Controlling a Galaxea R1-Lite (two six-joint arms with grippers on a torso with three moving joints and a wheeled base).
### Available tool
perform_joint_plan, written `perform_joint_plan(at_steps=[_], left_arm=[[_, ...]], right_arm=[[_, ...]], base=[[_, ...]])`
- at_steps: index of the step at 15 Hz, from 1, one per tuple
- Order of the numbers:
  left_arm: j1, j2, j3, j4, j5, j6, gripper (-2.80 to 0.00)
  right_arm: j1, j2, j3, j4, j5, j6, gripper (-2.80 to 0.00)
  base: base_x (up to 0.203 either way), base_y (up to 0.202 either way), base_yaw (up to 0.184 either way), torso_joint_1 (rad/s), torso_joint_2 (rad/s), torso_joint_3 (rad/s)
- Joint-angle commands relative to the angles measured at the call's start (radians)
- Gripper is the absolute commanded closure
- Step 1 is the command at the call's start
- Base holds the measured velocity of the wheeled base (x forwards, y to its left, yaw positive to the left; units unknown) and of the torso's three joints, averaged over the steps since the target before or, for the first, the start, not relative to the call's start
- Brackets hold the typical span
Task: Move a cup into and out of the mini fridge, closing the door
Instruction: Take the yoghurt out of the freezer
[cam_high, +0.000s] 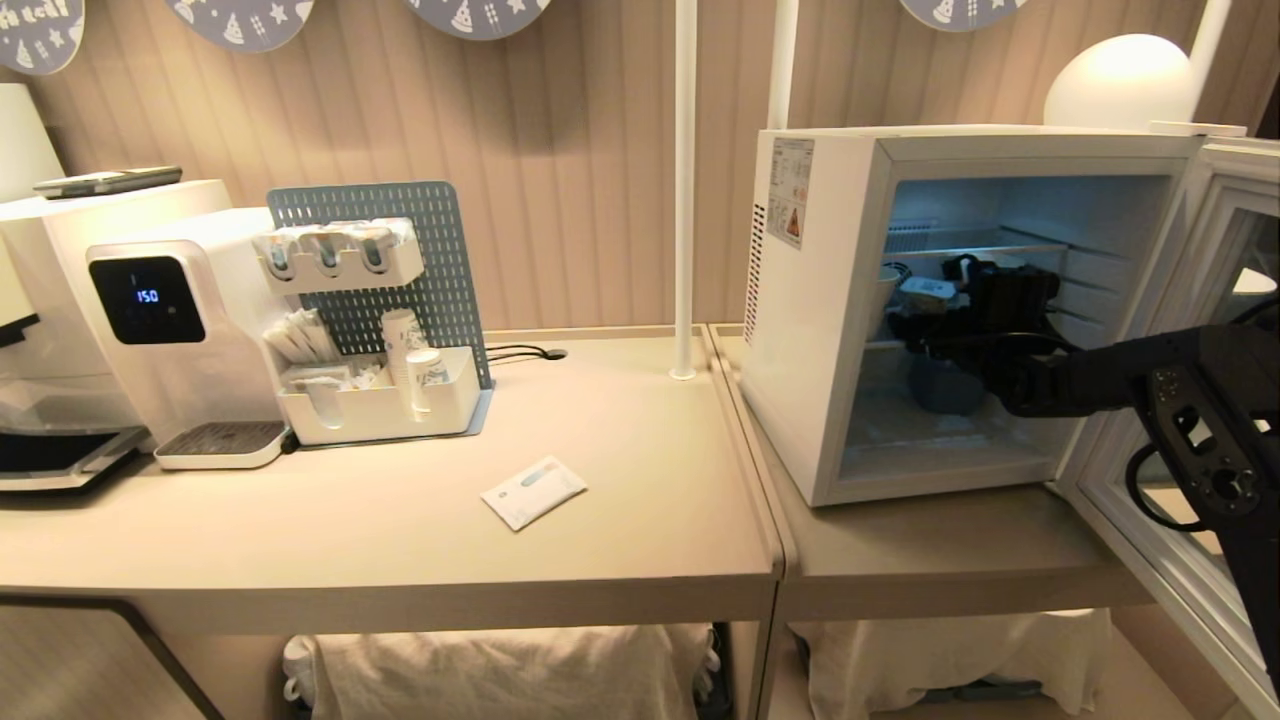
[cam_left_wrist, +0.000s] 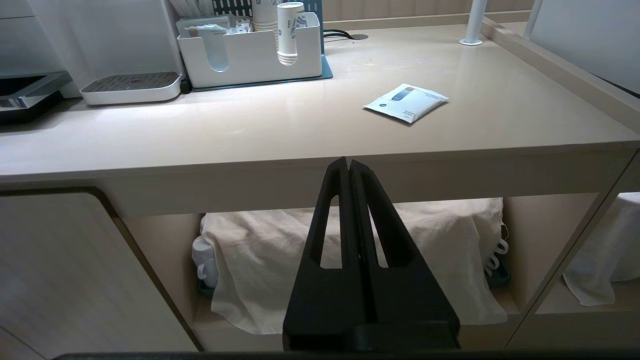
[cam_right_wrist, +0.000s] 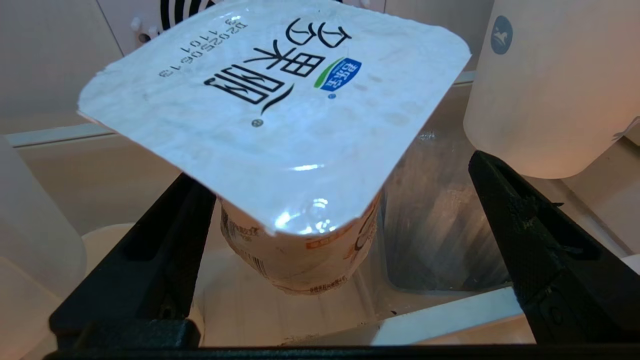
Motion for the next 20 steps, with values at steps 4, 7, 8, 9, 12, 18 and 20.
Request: perform_joint_plan(at_steps=[4, 7, 8, 9, 12, 18, 20], left_arm=[[0.001, 0.001, 0.0, 0.0, 0.0, 0.0, 0.0], [0.001, 0.001, 0.0, 0.0, 0.0, 0.0, 0.0], [0.001, 0.001, 0.0, 0.0, 0.0, 0.0, 0.0], [0.001, 0.001, 0.0, 0.0, 0.0, 0.0, 0.0], [0.001, 0.001, 0.0, 0.0, 0.0, 0.0, 0.0], [0.001, 0.001, 0.0, 0.0, 0.0, 0.0, 0.0], [0.001, 0.001, 0.0, 0.0, 0.0, 0.0, 0.0]], right_arm=[[0.002, -0.019, 0.025, 0.0, -0.003, -0.002, -2.8], [0.004, -0.027, 0.037, 0.001, -0.01, 0.0, -2.8], [0.005, -0.03, 0.045, 0.0, -0.016, 0.001, -2.8], [0.005, -0.036, 0.053, 0.0, -0.016, 0.002, -2.8], [0.005, -0.042, 0.06, -0.002, -0.015, -0.002, 0.0], [0.005, -0.022, 0.049, -0.013, -0.015, -0.007, 0.0], [0.005, -0.017, 0.045, -0.013, -0.015, -0.006, 0.0]], base=[[0.0, 0.0, 0.0, 0.0, 0.0, 0.0], [0.0, 0.0, 0.0, 0.0, 0.0, 0.0], [0.0, 0.0, 0.0, 0.0, 0.0, 0.0], [0.0, 0.0, 0.0, 0.0, 0.0, 0.0], [0.0, 0.0, 0.0, 0.0, 0.0, 0.0], [0.0, 0.0, 0.0, 0.0, 0.0, 0.0], [0.0, 0.0, 0.0, 0.0, 0.0, 0.0]])
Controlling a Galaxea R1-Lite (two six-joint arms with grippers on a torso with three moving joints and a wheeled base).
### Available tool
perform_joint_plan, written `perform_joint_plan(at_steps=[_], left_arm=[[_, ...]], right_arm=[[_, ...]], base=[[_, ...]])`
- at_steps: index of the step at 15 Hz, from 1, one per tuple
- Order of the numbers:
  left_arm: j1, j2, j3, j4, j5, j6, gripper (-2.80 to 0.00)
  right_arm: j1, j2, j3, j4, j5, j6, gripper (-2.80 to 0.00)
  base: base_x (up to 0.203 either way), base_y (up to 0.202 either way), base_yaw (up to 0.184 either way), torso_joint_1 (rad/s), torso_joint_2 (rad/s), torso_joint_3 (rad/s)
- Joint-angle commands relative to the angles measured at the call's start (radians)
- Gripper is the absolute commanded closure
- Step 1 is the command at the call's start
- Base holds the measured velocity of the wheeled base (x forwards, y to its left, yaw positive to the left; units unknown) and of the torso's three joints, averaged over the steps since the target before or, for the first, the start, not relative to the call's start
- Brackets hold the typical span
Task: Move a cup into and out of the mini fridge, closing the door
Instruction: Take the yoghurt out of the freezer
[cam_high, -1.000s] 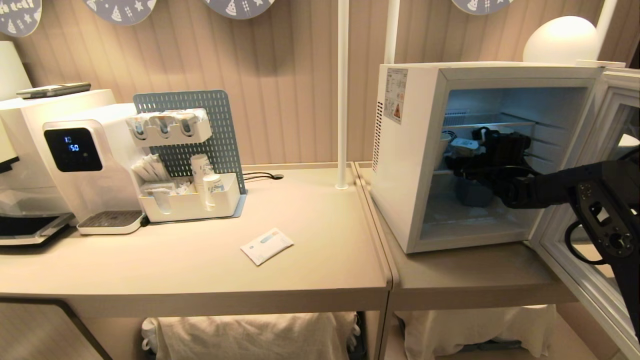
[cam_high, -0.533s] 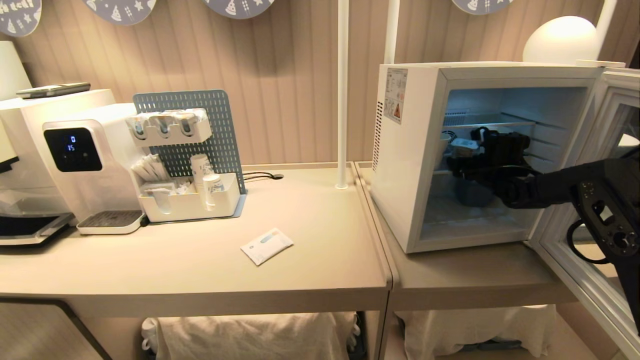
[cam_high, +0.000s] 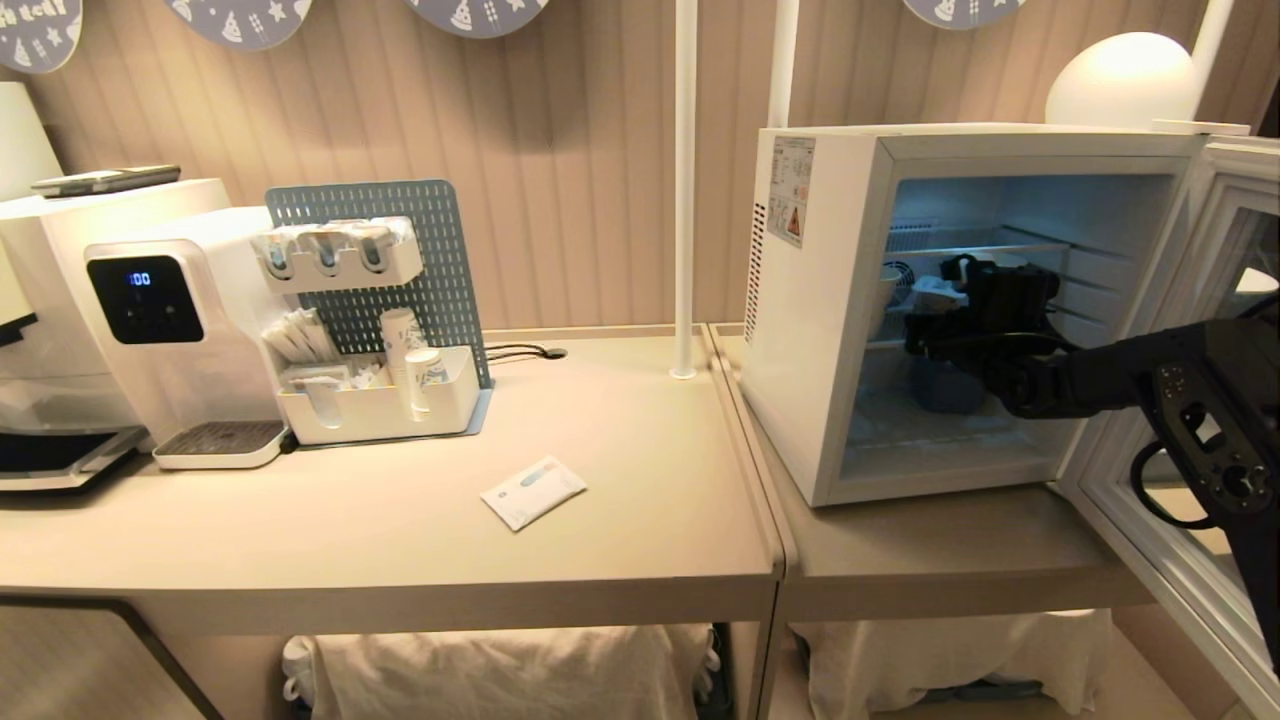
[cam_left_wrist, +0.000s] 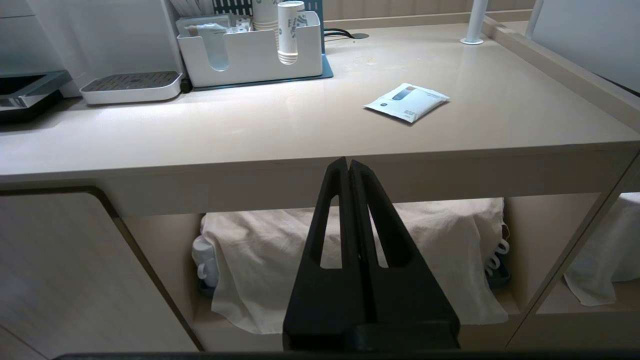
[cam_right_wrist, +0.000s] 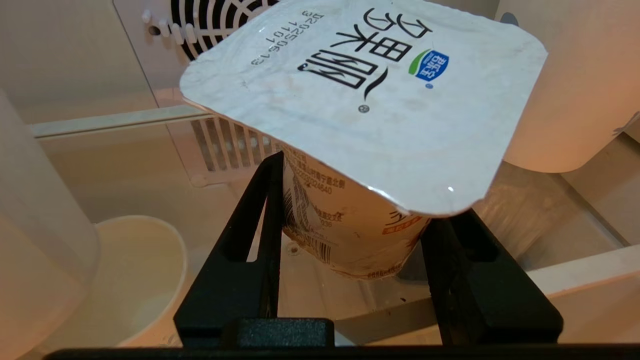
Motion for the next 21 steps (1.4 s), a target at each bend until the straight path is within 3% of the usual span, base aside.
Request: perform_joint_plan(at_steps=[1, 5, 10, 21], left_arm=[[0.0, 0.001, 0.0, 0.0, 0.0, 0.0, 0.0], [0.0, 0.001, 0.0, 0.0, 0.0, 0.0, 0.0], [0.0, 0.001, 0.0, 0.0, 0.0, 0.002, 0.0], [0.0, 0.001, 0.0, -0.002, -0.001, -0.006, 0.0]], right_arm=[[0.0, 0.003, 0.002, -0.003, 0.0, 0.001, 0.0], [-0.001, -0.037, 0.07, -0.027, -0.001, 0.002, 0.0], [-0.007, -0.195, 0.307, -0.134, 0.009, 0.0, 0.0], [0.007, -0.447, 0.646, -0.253, 0.023, -0.005, 0.0]], base=[[0.0, 0.0, 0.0, 0.0, 0.0, 0.0], [0.0, 0.0, 0.0, 0.0, 0.0, 0.0], [0.0, 0.0, 0.0, 0.0, 0.0, 0.0], [0.0, 0.0, 0.0, 0.0, 0.0, 0.0]])
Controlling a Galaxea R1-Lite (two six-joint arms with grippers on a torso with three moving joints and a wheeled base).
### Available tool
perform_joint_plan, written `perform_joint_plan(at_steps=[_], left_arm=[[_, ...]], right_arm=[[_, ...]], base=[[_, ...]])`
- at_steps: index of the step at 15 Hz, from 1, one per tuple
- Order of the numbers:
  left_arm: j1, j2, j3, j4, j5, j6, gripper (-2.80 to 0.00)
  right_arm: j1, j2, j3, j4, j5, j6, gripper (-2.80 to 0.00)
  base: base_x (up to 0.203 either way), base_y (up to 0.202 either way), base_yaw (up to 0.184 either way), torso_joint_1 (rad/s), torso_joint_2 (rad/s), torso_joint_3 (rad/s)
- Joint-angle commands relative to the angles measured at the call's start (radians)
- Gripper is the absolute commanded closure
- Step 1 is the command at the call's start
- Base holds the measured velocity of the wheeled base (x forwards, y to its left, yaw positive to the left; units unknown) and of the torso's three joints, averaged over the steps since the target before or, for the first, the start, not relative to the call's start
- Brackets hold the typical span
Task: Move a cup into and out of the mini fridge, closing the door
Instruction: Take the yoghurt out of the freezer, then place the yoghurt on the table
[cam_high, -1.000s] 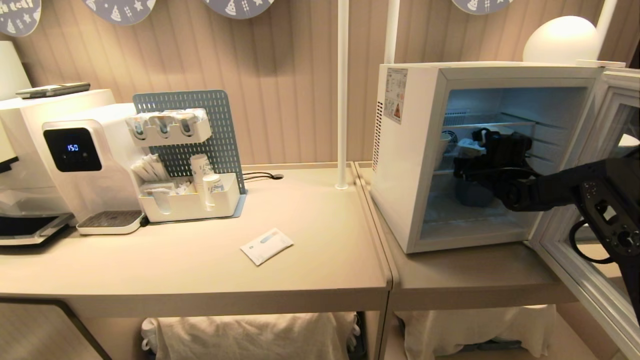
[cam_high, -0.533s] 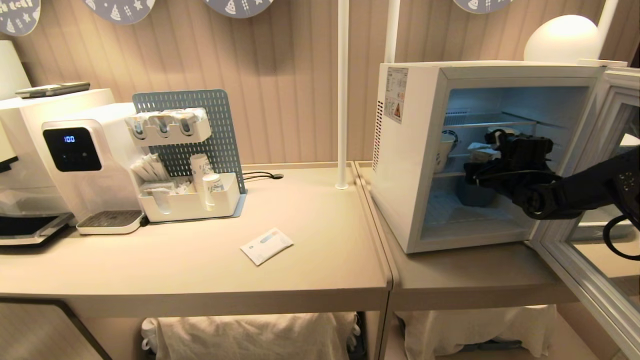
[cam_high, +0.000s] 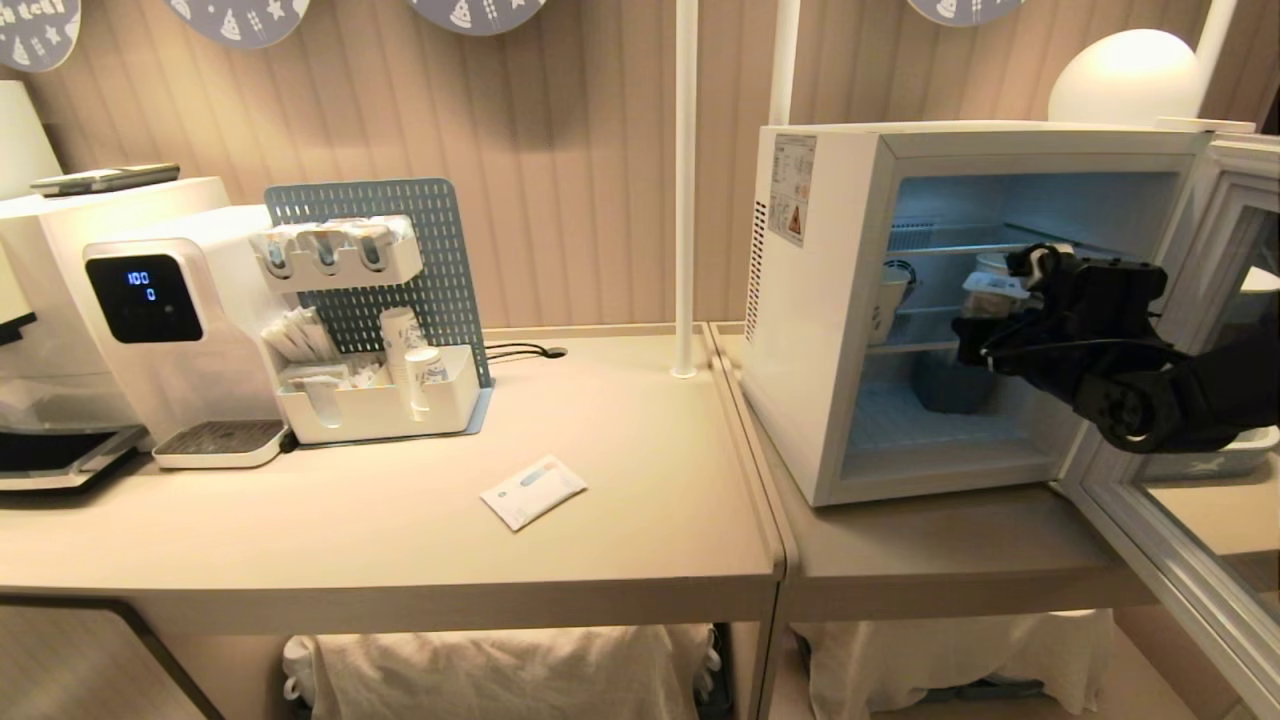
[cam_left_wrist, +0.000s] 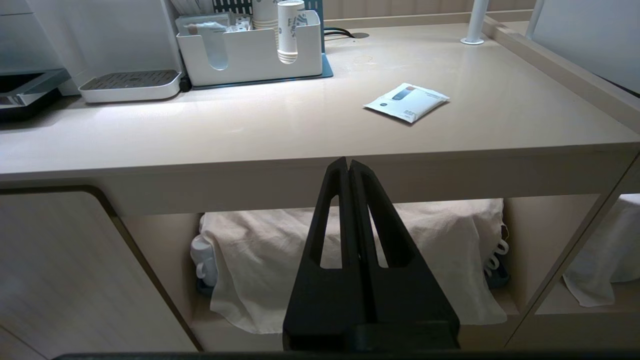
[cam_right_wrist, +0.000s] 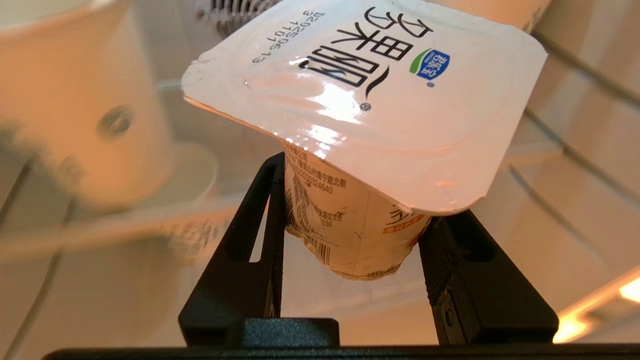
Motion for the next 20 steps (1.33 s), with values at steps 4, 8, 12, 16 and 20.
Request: perform_joint_plan(at_steps=[4, 8, 12, 16, 20], left_arm=[[0.0, 0.001, 0.0, -0.001, -0.001, 0.0, 0.0], [0.0, 0.001, 0.0, -0.001, -0.002, -0.001, 0.0], [0.0, 0.001, 0.0, -0.002, -0.002, -0.014, 0.0], [0.0, 0.001, 0.0, -0.002, -0.002, -0.014, 0.0], [0.0, 0.001, 0.0, -0.002, -0.002, -0.014, 0.0]], right_arm=[[0.032, -0.245, 0.274, -0.113, -0.026, 0.002, 0.0], [0.074, -0.545, 0.466, -0.155, -0.238, 0.004, 0.0], [0.184, -0.914, 0.665, -0.111, -0.349, 0.005, 0.0], [0.245, -1.322, 0.769, 0.126, -0.544, 0.006, 0.0], [0.173, -1.658, 0.797, 0.379, -0.759, -0.01, 0.0]], base=[[0.0, 0.0, 0.0, 0.0, 0.0, 0.0], [0.0, 0.0, 0.0, 0.0, 0.0, 0.0], [0.0, 0.0, 0.0, 0.0, 0.0, 0.0], [0.0, 0.0, 0.0, 0.0, 0.0, 0.0], [0.0, 0.0, 0.0, 0.0, 0.0, 0.0]])
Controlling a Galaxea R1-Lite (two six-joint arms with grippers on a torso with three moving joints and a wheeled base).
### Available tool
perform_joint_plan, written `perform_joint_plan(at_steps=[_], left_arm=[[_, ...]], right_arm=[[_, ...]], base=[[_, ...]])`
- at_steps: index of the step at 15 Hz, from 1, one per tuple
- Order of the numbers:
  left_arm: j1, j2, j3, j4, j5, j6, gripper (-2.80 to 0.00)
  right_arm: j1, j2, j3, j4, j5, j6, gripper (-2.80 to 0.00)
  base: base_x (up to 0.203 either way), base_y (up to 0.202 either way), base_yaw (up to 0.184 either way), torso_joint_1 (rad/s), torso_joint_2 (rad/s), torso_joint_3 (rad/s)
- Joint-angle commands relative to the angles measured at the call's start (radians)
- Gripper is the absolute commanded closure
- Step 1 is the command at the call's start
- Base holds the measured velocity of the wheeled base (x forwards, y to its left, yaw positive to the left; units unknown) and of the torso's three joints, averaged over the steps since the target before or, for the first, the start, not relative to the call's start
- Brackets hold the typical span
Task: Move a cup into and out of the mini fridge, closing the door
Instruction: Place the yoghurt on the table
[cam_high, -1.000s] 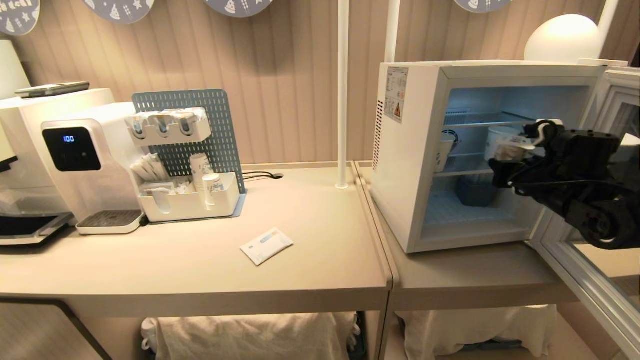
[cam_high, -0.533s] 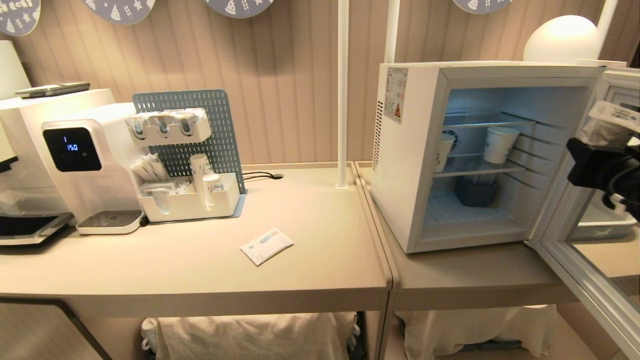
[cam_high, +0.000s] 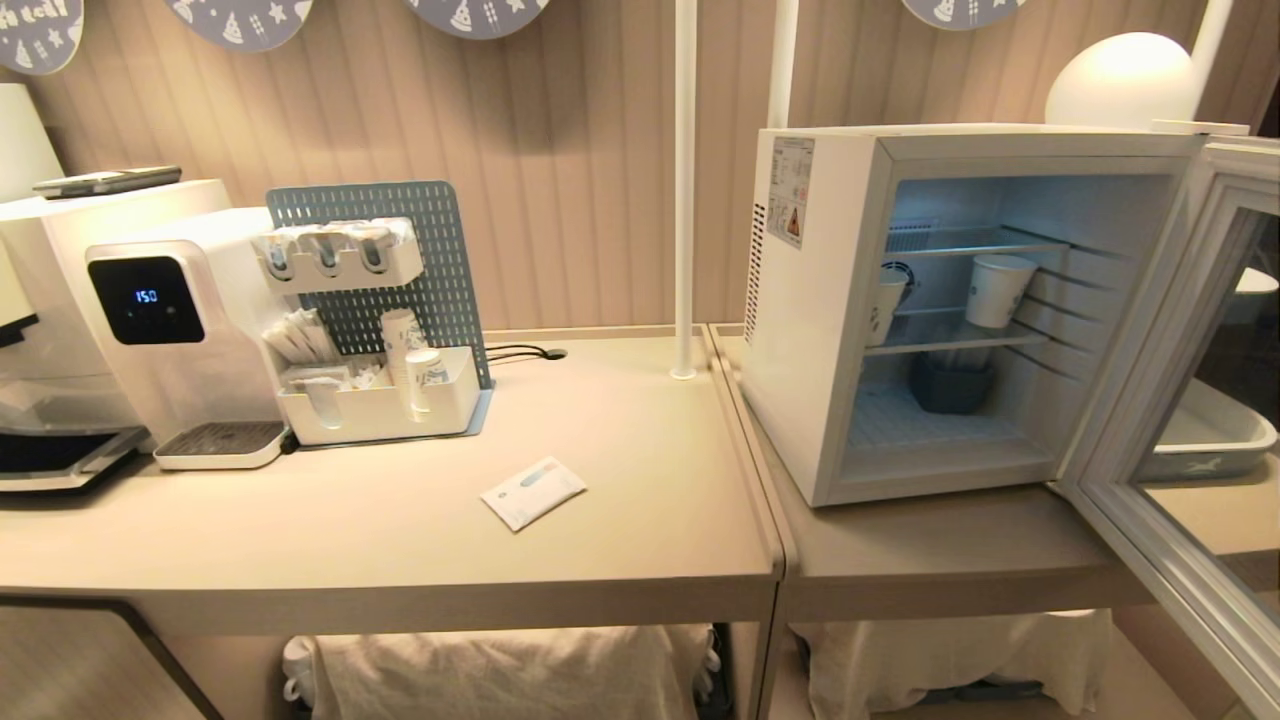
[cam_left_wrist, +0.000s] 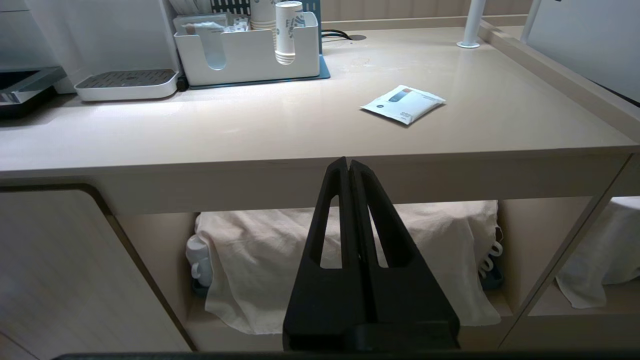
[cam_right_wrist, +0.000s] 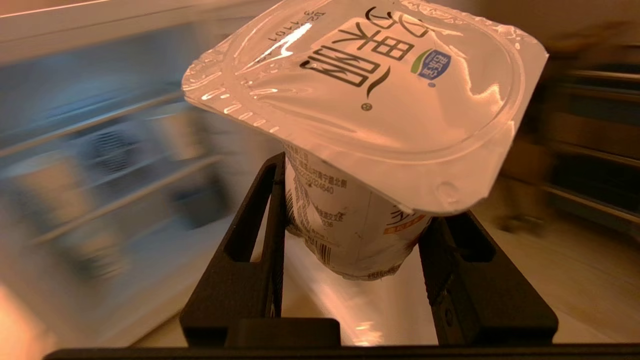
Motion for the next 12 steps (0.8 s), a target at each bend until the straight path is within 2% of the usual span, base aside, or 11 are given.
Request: perform_joint_plan(at_steps=[1, 4, 6, 7, 8, 10, 12], left_arm=[[0.0, 0.001, 0.0, 0.0, 0.0, 0.0, 0.0], [0.0, 0.001, 0.0, 0.0, 0.0, -0.001, 0.0], [0.0, 0.001, 0.0, 0.0, 0.0, -0.001, 0.0], [0.0, 0.001, 0.0, 0.0, 0.0, -0.001, 0.0], [0.0, 0.001, 0.0, -0.001, 0.0, 0.0, 0.0], [0.0, 0.001, 0.0, 0.0, 0.0, -0.001, 0.0], [0.0, 0.001, 0.0, 0.0, 0.0, -0.001, 0.0]], right_arm=[[-0.067, -0.212, 0.017, 0.058, -0.038, -0.012, 0.0], [-0.118, -0.377, 0.116, 0.112, -0.053, -0.019, 0.0], [-0.153, -0.493, 0.135, 0.181, -0.019, -0.043, 0.0], [-0.16, -0.551, 0.142, 0.227, 0.024, -0.052, 0.0], [-0.164, -0.595, 0.161, 0.252, 0.134, -0.053, 0.0], [-0.168, -0.618, 0.268, 0.221, 0.432, -0.017, 0.0], [-0.169, -0.625, 0.379, 0.196, 0.629, -0.001, 0.0]], base=[[0.0, 0.0, 0.0, 0.0, 0.0, 0.0], [0.0, 0.0, 0.0, 0.0, 0.0, 0.0], [0.0, 0.0, 0.0, 0.0, 0.0, 0.0], [0.0, 0.0, 0.0, 0.0, 0.0, 0.0], [0.0, 0.0, 0.0, 0.0, 0.0, 0.0], [0.0, 0.0, 0.0, 0.0, 0.0, 0.0], [0.0, 0.0, 0.0, 0.0, 0.0, 0.0]])
